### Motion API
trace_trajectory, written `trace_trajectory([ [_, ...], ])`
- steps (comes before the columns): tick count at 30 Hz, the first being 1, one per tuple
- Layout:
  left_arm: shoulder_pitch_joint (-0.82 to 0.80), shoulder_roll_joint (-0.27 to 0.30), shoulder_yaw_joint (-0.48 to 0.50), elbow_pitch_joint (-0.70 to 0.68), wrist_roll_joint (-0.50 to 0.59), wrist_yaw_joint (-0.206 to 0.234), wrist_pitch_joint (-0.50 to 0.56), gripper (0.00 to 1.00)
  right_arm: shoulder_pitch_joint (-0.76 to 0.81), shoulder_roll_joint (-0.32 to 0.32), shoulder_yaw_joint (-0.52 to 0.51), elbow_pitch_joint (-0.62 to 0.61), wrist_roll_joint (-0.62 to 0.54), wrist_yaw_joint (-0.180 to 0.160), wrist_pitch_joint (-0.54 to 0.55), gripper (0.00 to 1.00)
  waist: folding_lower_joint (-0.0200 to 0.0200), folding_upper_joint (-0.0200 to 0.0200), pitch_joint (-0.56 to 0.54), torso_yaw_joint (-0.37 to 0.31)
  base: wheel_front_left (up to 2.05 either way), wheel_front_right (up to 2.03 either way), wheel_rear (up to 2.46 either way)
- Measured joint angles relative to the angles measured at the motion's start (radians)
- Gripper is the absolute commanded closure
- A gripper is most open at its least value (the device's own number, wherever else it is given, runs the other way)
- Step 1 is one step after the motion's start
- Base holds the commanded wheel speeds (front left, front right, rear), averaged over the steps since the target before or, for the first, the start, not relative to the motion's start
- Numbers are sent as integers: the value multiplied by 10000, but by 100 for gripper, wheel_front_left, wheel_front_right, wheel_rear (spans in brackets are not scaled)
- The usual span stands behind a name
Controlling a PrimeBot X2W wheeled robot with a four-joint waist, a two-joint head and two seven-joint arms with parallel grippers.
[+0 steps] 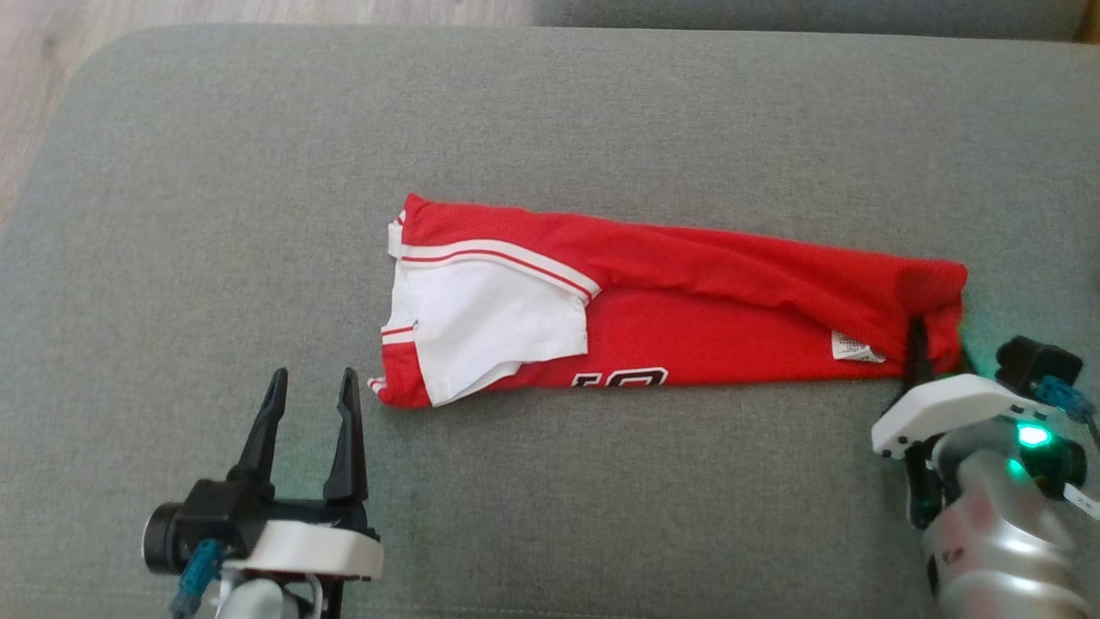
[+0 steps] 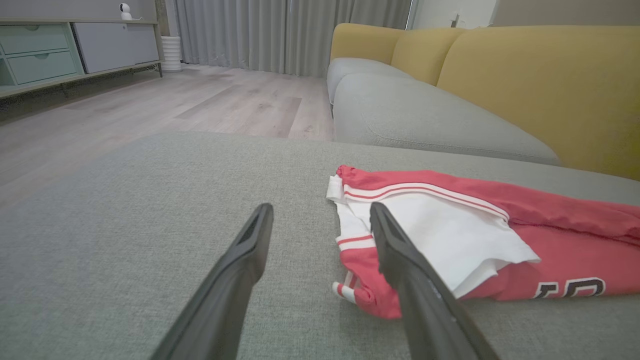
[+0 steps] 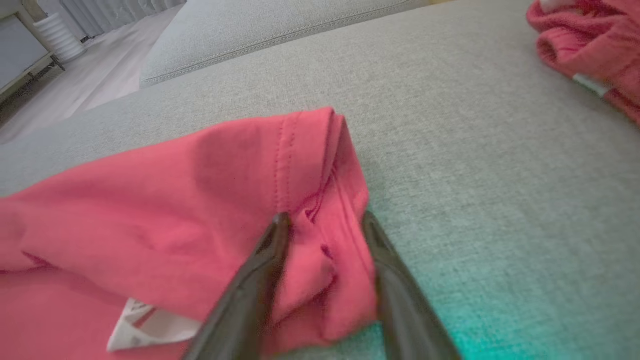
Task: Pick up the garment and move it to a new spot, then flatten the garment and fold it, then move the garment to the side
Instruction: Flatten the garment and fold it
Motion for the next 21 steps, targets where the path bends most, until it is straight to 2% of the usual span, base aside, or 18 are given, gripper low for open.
trace_trajectory([
  [4, -3, -2, 0, 2, -48, -2, 0, 0, 28, 90, 94, -299, 355, 0, 27, 100, 1, 0, -22, -124, 0, 0, 0],
  [9, -2, -6, -84, 2, -59, -15, 0, 0, 533, 94, -190, -1593, 474, 0, 88, 100, 0, 0, -150, -353, 0, 0, 0],
  [13, -1, -6, -230, 12, -104, -17, 0, 0, 736, 54, -44, -2485, 552, 0, 88, 100, 0, 0, -296, -477, 0, 0, 0],
  [16, -1, -12, -313, 46, -161, -17, 0, 0, 807, 17, 953, -3475, 913, 0, 88, 100, 0, 0, -440, -528, 0, 0, 0],
  [21, 0, -15, -671, 150, -276, -61, 0, 0, 878, 12, 3338, -4941, 1827, 0, 88, 100, 0, 0, -573, -248, 0, 0, 0],
])
